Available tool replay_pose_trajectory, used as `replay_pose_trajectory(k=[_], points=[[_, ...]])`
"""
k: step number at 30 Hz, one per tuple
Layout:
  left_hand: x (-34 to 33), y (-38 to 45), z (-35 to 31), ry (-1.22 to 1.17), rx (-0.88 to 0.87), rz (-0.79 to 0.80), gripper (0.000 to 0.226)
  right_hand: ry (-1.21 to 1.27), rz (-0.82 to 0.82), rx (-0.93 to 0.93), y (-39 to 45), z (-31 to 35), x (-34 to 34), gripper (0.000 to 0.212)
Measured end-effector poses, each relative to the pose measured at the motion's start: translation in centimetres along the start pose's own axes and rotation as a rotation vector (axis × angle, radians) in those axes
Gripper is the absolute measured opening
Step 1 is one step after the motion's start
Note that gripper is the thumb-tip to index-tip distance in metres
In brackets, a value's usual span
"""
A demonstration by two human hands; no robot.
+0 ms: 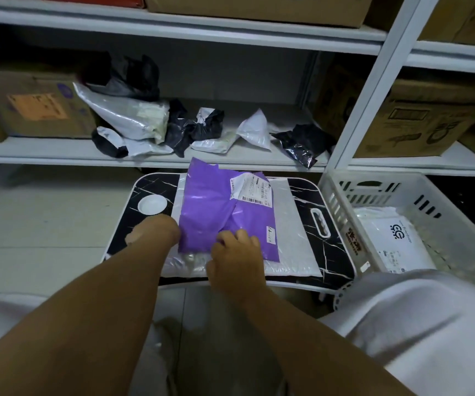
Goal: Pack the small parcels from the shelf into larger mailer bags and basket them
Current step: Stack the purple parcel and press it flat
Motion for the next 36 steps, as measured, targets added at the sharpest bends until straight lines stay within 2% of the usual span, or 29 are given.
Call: replay_pose_trajectory(k=[2,5,8,11,14,17,24,27,31,32,33,34,36], points=[[0.0,-0.1,0.0,-0.082,0.027,-0.114,0.045,0.031,-0.071,-0.069,0.7,-0.9,0.2,0.019],[-0.5,-0.3,-1.8,-0.035,-0.264,-0.41,0.046,0.042,-0.133,-0.281,2.1,-3.1,-0.4,0.017],[-2.4,-0.1,-4.5,0.005,-0.539,-0.434,0.057,-0.046,0.073,-0.333,2.8,-5.1,-2.4,0.043],[-4.9,-0.1,-6.7,0.09,-0.663,-0.443,0.06,-0.087,0.282,-0.246,3.3,-5.9,-4.0,0.062],[-7.3,0.9,-6.8,0.164,-0.651,-0.373,0.061,-0.133,0.446,-0.19,3.2,-6.3,-5.2,0.073],[-9.1,2.1,-5.4,0.218,-0.578,-0.284,0.063,-0.127,0.594,-0.175,2.1,-7.3,-6.6,0.067],[-9.8,3.3,-4.2,0.238,-0.521,-0.257,0.067,-0.104,0.669,-0.159,1.8,-8.2,-7.0,0.066],[-9.1,2.8,-4.6,0.281,-0.477,-0.238,0.066,-0.108,0.611,-0.179,2.2,-8.2,-6.7,0.059],[-6.3,2.1,-6.4,0.088,-0.424,-0.468,0.049,-0.055,0.161,-0.233,4.7,-8.1,-5.7,0.031],[-5.9,2.4,-6.9,0.069,-0.438,-0.535,0.045,-0.029,0.087,-0.246,5.6,-8.4,-5.7,0.019],[-5.6,2.7,-7.3,0.067,-0.468,-0.586,0.043,-0.017,0.031,-0.266,6.5,-8.6,-5.6,0.017],[-5.5,3.0,-7.7,0.074,-0.514,-0.594,0.046,-0.019,0.019,-0.28,7.4,-8.8,-5.4,0.026],[-5.9,4.0,-8.3,0.1,-0.603,-0.512,0.057,-0.025,0.166,-0.281,8.5,-9.2,-5.4,0.048]])
Point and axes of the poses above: each hand's wrist, its own y-axis towards the middle knuckle, its own x-axis out of the back of the hand, z = x × y, the point moved 1 cm from there along y, towards the middle knuckle, and after that the axes turned 3 degrees about z, right-handed, at the moved point
